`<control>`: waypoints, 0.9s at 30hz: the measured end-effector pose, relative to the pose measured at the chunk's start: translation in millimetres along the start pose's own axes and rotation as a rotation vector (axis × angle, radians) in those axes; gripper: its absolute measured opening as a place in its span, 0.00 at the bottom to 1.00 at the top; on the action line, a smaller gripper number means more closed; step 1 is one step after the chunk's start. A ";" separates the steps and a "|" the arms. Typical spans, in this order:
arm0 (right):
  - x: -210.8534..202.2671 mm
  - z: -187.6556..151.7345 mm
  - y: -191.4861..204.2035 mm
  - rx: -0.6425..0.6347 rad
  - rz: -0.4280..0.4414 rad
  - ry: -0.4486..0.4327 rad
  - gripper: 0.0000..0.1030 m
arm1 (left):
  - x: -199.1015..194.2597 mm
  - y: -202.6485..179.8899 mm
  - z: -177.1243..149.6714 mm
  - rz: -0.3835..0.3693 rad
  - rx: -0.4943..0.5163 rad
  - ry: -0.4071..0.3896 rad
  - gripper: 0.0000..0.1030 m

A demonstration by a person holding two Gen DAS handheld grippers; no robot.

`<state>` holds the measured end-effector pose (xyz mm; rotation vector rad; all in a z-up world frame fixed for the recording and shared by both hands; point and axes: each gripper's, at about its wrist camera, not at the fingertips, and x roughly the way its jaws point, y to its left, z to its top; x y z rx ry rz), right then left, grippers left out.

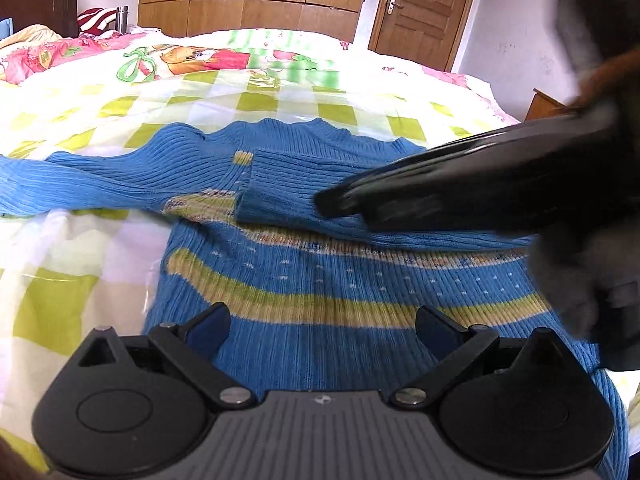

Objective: Fold small clothes
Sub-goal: 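Lift the sleeve with the right tool and lay it across the sweater body, then open the right tool to release the folded sleeve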

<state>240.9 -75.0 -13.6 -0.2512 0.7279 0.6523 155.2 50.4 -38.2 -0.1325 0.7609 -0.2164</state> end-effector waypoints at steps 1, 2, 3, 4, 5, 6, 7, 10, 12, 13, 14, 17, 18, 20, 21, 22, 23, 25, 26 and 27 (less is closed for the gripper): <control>-10.9 -2.4 -5.2 0.022 -0.011 -0.015 0.25 | -1.1 -0.5 1.7 0.001 -0.003 -0.009 1.00; -23.4 -4.7 -12.4 0.046 -0.029 -0.028 0.32 | -3.2 -1.1 4.1 0.003 -0.008 -0.024 1.00; -34.0 -6.7 -22.4 0.075 -0.047 -0.042 0.34 | -5.1 -2.5 7.2 0.002 -0.012 -0.040 1.00; -45.4 -12.2 -33.2 0.111 -0.069 -0.054 0.34 | -5.9 -3.1 10.8 -0.006 -0.017 -0.054 1.00; -53.5 -17.2 -45.4 0.150 -0.107 -0.061 0.35 | -5.3 -3.1 15.1 -0.019 -0.021 -0.064 1.00; -61.4 -24.1 -58.6 0.188 -0.160 -0.063 0.35 | -3.5 -4.8 20.7 -0.035 -0.020 -0.072 1.00; -65.5 -32.0 -73.5 0.226 -0.221 -0.063 0.35 | -0.6 -6.7 26.9 -0.040 -0.011 -0.078 1.00; -70.7 -54.5 -116.7 0.363 -0.405 -0.033 0.35 | 12.1 -19.4 46.6 -0.012 0.045 -0.107 1.00; -72.8 -65.5 -142.8 0.439 -0.471 -0.042 0.35 | 24.7 -25.7 58.2 0.011 0.070 -0.118 1.00; -70.6 -66.9 -152.9 0.453 -0.475 -0.038 0.36 | 32.4 -27.9 63.1 0.022 0.081 -0.111 1.00; -65.8 -65.6 -159.4 0.437 -0.466 -0.028 0.36 | 39.8 -29.8 66.2 0.041 0.094 -0.102 1.00; -52.7 -54.3 -166.0 0.256 -0.426 -0.029 0.35 | 54.5 -32.4 65.1 0.096 0.144 -0.080 1.00; -48.7 -49.4 -169.2 0.192 -0.390 -0.023 0.35 | 57.8 -31.1 62.7 0.104 0.148 -0.070 1.00; -38.3 -38.8 -172.6 0.076 -0.280 0.011 0.35 | 59.2 -29.0 56.0 0.114 0.143 -0.055 1.00; -32.7 -34.5 -171.9 0.021 -0.226 0.037 0.35 | 59.5 -29.2 53.8 0.119 0.141 -0.053 1.00; -27.4 -31.7 -169.8 -0.030 -0.192 0.063 0.35 | 58.9 -29.2 52.5 0.123 0.142 -0.055 1.00; -26.1 -34.1 -164.5 -0.083 -0.155 0.093 0.35 | 59.3 -30.1 52.2 0.128 0.145 -0.058 1.00; -16.2 -33.9 -160.9 -0.180 -0.095 0.162 0.35 | 59.4 -31.9 50.8 0.138 0.159 -0.057 1.00; -16.6 -37.2 -159.1 -0.220 -0.087 0.169 0.35 | 60.3 -31.9 49.8 0.139 0.162 -0.054 1.00; -15.9 -37.1 -157.9 -0.247 -0.071 0.180 0.35 | 61.5 -31.8 49.0 0.139 0.162 -0.051 1.00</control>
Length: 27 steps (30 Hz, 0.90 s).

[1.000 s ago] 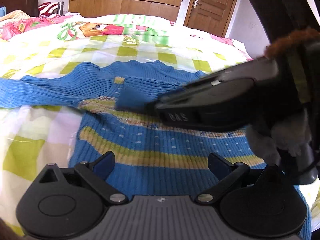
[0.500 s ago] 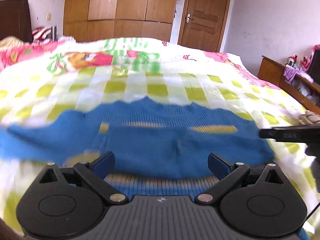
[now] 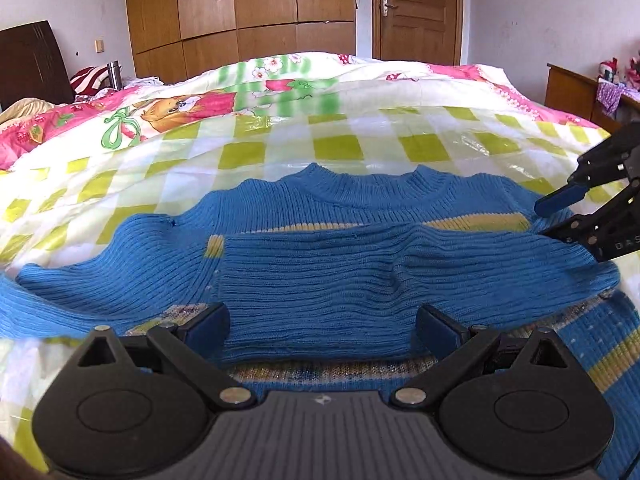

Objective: Fold small clothes
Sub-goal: 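Open the right tool to release the folded sleeve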

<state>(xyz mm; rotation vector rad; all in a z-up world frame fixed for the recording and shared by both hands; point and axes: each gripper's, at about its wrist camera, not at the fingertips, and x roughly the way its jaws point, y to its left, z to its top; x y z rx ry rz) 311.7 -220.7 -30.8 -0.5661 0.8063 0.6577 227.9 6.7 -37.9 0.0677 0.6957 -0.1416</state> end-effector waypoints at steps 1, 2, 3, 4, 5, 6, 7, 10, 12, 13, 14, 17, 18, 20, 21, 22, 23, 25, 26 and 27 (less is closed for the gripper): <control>-2.2 -2.2 -0.2 -0.021 0.021 0.010 0.35 | 0.9 -0.2 -1.0 -0.001 -0.001 0.002 1.00; -3.5 -2.1 -0.9 -0.039 0.035 0.016 0.35 | 1.0 -0.6 -1.6 -0.001 -0.001 0.002 1.00; -4.1 -1.9 -2.0 -0.059 0.053 0.025 0.35 | 0.6 -1.1 -2.0 -0.003 0.000 -0.003 1.00; -3.2 -1.1 -2.5 -0.076 0.064 0.035 0.35 | 0.0 -1.9 -1.8 -0.005 0.003 -0.008 1.00; -0.6 -0.1 -3.3 -0.090 0.068 0.046 0.35 | -0.2 -2.6 -1.6 -0.006 0.006 -0.014 1.00; 2.8 1.0 -3.1 -0.104 0.070 0.061 0.35 | -0.4 -3.5 -2.1 -0.006 0.010 -0.019 1.00; 6.3 2.2 -2.2 -0.113 0.065 0.071 0.35 | 0.2 -4.1 -2.6 -0.007 0.013 -0.020 1.00; 13.5 7.6 -0.3 -0.094 0.072 0.108 0.25 | 3.2 -5.5 -4.1 -0.005 0.019 -0.012 1.00; 10.6 8.3 6.7 -0.110 0.050 0.117 0.17 | 5.0 -5.1 -4.9 -0.004 0.016 -0.004 1.00; 8.1 7.6 10.0 -0.120 0.028 0.118 0.12 | 5.3 -4.9 -5.3 -0.005 0.013 -0.004 1.00; 6.3 7.4 10.8 -0.113 0.007 0.117 0.08 | 5.3 -4.7 -5.9 -0.006 0.012 -0.005 1.00; -3.4 7.9 4.1 -0.032 -0.068 0.090 0.05 | 6.6 -6.0 -7.6 -0.004 0.018 0.001 1.00; -7.3 8.0 -1.7 0.018 -0.100 0.072 0.05 | 7.6 -7.0 -8.4 -0.002 0.023 0.006 1.00; -11.2 7.3 -13.6 0.127 -0.145 0.042 0.04 | 10.3 -10.0 -10.3 -0.001 0.042 0.018 1.00; -11.1 4.9 -18.5 0.192 -0.163 0.032 0.04 | 12.0 -11.9 -11.1 0.004 0.056 0.026 1.00; -6.8 3.4 -21.9 0.240 -0.165 0.045 0.05 | 12.2 -13.6 -11.8 0.009 0.066 0.028 1.00; -0.5 2.4 -21.9 0.256 -0.163 0.077 0.06 | 11.1 -14.4 -11.9 0.012 0.072 0.026 1.00; 0.2 -0.1 -14.5 0.255 -0.199 0.061 0.12 | 7.5 -12.4 -10.6 0.016 0.065 0.024 1.00; -4.7 0.6 -9.8 0.247 -0.215 0.036 0.13 | 4.6 -9.7 -9.5 0.021 0.054 0.019 1.00; -11.7 1.5 -5.0 0.242 -0.244 0.001 0.12 | 1.4 -6.3 -8.5 0.024 0.040 0.010 1.00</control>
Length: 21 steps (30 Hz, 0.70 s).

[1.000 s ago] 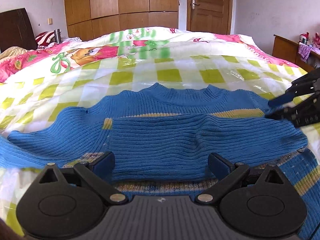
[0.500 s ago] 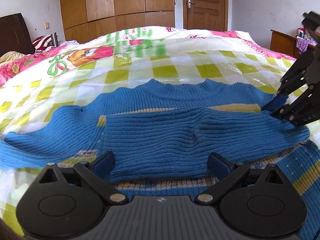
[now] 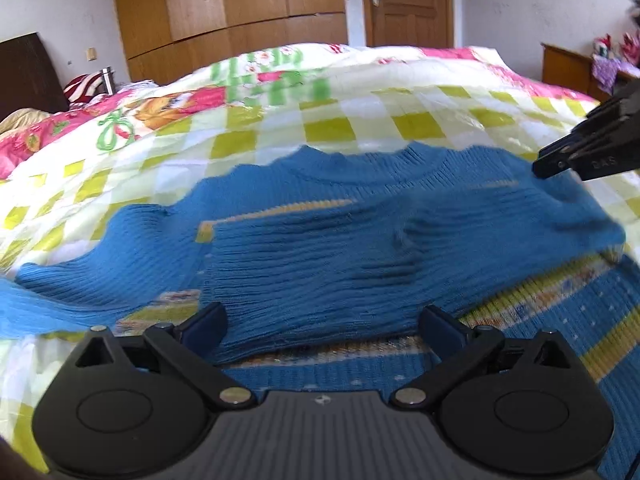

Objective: Fold small clothes
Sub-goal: 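Open the right tool to release the folded sleeve, then grasp the other sleeve cuff with the right tool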

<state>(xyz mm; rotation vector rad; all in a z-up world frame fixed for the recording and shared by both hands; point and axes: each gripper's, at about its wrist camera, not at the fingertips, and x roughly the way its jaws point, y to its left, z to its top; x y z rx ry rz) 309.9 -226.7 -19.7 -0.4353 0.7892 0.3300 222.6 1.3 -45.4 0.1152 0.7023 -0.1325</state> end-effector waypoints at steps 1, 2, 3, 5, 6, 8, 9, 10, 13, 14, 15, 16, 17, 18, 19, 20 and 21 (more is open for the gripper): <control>-9.0 0.2 3.8 -0.005 -0.016 -0.037 0.13 | -2.4 3.9 0.7 0.007 -0.013 -0.007 1.00; -17.5 2.4 8.5 -0.017 -0.017 -0.078 0.14 | -2.2 7.6 2.0 0.022 -0.024 -0.005 1.00; -25.8 3.1 14.7 -0.034 0.002 -0.113 0.14 | -0.3 11.5 3.3 0.043 -0.035 0.005 1.00; -33.5 7.6 29.8 -0.068 0.093 -0.144 0.14 | 3.3 20.7 5.3 0.081 -0.076 0.018 1.00; -33.1 9.6 39.0 -0.069 0.141 -0.149 0.15 | 4.0 26.3 6.8 0.104 -0.104 0.022 1.00; -24.6 14.4 58.9 -0.068 0.243 -0.116 0.15 | 2.2 36.1 8.5 0.141 -0.140 0.025 1.00; -17.3 15.1 70.7 -0.067 0.278 -0.106 0.15 | -0.7 41.7 8.6 0.150 -0.149 0.021 1.00; -9.7 15.3 82.3 -0.075 0.299 -0.096 0.15 | -3.3 47.2 7.6 0.159 -0.157 0.019 1.00; 2.2 13.2 112.9 -0.099 0.346 -0.010 0.15 | -13.7 68.7 -0.4 0.198 -0.189 0.019 1.00; -1.4 15.8 116.9 -0.108 0.325 -0.023 0.15 | -18.3 77.4 -3.9 0.207 -0.210 0.017 1.00; -8.2 19.9 119.1 -0.110 0.321 -0.037 0.15 | -23.1 85.7 -7.0 0.212 -0.234 0.013 1.00; -14.7 25.9 119.2 -0.098 0.328 -0.058 0.15 | -28.9 94.1 -10.2 0.219 -0.258 0.007 1.00; -20.1 33.5 121.9 -0.085 0.340 -0.079 0.15 | -34.2 102.0 -13.1 0.228 -0.279 0.000 1.00; -23.6 42.0 126.9 -0.081 0.348 -0.096 0.15 | -38.7 109.2 -16.1 0.236 -0.299 -0.006 1.00; -26.5 51.6 133.6 -0.088 0.353 -0.112 0.15 | -43.2 115.7 -19.8 0.241 -0.315 -0.011 1.00; -25.0 64.1 144.7 -0.104 0.362 -0.125 0.16 | -46.5 121.0 -23.0 0.243 -0.333 -0.013 1.00; -22.8 76.5 156.0 -0.121 0.376 -0.134 0.17 | -49.2 126.7 -27.5 0.243 -0.357 -0.012 1.00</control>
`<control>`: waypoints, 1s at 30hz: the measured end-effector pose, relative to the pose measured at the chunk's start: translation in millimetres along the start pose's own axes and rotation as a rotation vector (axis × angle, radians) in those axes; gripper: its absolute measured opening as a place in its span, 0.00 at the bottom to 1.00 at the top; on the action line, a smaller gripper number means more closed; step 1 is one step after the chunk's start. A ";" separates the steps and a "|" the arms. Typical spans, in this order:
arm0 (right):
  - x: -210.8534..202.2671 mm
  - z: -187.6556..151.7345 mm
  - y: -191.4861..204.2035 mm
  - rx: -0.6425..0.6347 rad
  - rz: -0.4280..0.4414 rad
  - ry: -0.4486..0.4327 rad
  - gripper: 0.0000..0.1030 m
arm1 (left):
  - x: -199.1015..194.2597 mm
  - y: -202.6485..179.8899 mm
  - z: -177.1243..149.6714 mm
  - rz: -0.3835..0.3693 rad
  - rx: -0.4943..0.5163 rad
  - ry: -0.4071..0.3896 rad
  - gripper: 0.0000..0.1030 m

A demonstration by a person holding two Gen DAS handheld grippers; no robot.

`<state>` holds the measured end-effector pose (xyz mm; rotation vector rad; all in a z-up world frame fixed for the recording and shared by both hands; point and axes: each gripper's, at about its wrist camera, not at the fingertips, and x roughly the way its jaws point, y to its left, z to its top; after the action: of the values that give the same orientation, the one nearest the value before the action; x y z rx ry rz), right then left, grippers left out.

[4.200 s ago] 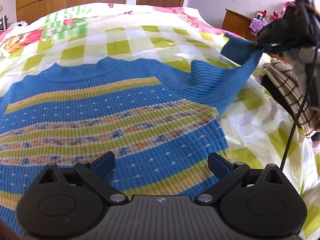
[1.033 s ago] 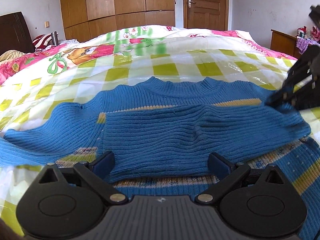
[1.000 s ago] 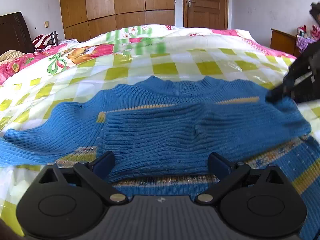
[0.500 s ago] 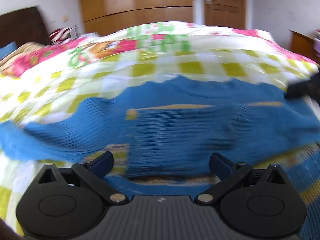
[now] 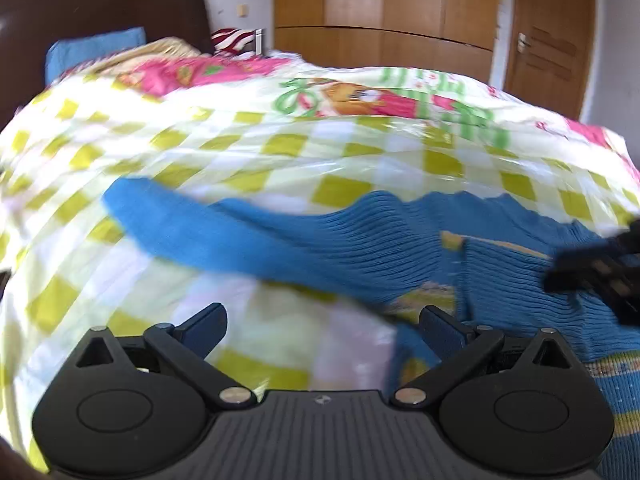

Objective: Fold small clothes
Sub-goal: 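Grasp the other sleeve cuff with the right tool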

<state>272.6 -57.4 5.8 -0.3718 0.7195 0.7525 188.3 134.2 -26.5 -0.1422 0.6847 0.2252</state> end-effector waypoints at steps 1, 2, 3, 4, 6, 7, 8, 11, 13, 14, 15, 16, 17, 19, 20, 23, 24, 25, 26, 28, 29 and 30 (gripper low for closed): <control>7.1 12.7 8.2 -0.011 0.013 -0.008 0.21 | -1.0 6.5 -2.7 0.001 -0.025 0.000 1.00; 16.0 26.3 18.6 -0.024 0.033 -0.016 0.25 | -1.4 12.1 -5.5 0.003 -0.049 0.000 1.00; 25.9 40.7 29.3 -0.042 0.062 -0.020 0.26 | -1.3 16.4 -8.6 0.001 -0.069 0.002 1.00; 36.1 54.6 41.7 -0.067 0.087 -0.021 0.29 | -2.0 19.6 -11.6 -0.007 -0.081 0.001 1.00; 58.7 80.4 65.2 -0.108 0.129 -0.011 0.33 | -1.4 21.9 -16.5 -0.025 -0.083 -0.009 1.00; 72.0 92.5 75.7 -0.117 0.150 0.009 0.40 | -2.8 21.8 -18.4 -0.025 -0.074 -0.019 1.00; 85.4 103.7 85.2 -0.116 0.170 0.027 0.42 | -4.1 22.4 -20.1 -0.021 -0.064 -0.032 1.00; 123.0 131.0 109.3 -0.110 0.238 0.091 0.43 | -6.1 27.9 -24.7 -0.025 -0.055 -0.062 1.00; 145.4 142.2 118.9 -0.079 0.269 0.116 0.43 | -4.4 35.1 -26.1 -0.037 -0.076 -0.064 1.00; 155.7 145.9 122.4 -0.065 0.291 0.134 0.43 | -2.9 38.8 -26.8 -0.045 -0.092 -0.065 1.00; 165.9 150.1 126.9 -0.048 0.307 0.144 0.42 | -1.8 43.1 -27.4 -0.050 -0.110 -0.066 1.00; 173.0 154.0 130.7 -0.037 0.325 0.146 0.42 | -0.8 47.4 -29.1 -0.052 -0.128 -0.069 1.00; 177.9 157.1 135.1 -0.036 0.346 0.143 0.42 | 0.3 51.1 -29.8 -0.056 -0.143 -0.070 1.00; 185.5 163.5 145.4 -0.049 0.377 0.118 0.42 | 1.7 57.4 -31.2 -0.065 -0.172 -0.074 1.00; 189.2 166.7 149.6 -0.048 0.390 0.108 0.42 | 2.3 60.0 -31.5 -0.067 -0.184 -0.076 1.00; 199.2 175.2 160.4 -0.047 0.401 0.075 0.43 | 1.5 65.5 -33.7 -0.056 -0.204 -0.095 1.00; 202.5 178.7 164.3 -0.049 0.397 0.064 0.43 | 1.4 65.8 -34.2 -0.051 -0.206 -0.098 1.00; 205.9 181.7 168.1 -0.050 0.395 0.058 0.44 | 1.9 66.4 -34.3 -0.047 -0.207 -0.099 1.00; 210.2 185.2 172.2 -0.052 0.390 0.054 0.44 | 2.2 66.7 -34.4 -0.044 -0.210 -0.100 1.00; 220.5 189.7 181.8 -0.062 0.345 0.061 0.41 | 2.5 66.8 -34.9 -0.035 -0.212 -0.103 1.00; 225.2 190.8 187.0 -0.073 0.304 0.072 0.26 | 2.5 65.6 -34.5 -0.028 -0.212 -0.103 1.00; 228.1 191.6 190.8 -0.081 0.270 0.083 0.16 | 2.6 65.2 -34.8 -0.023 -0.211 -0.105 1.00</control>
<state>337.2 288.3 -31.4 -0.3852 0.8286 1.0280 152.6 190.5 -58.5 -0.3376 0.5539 0.2810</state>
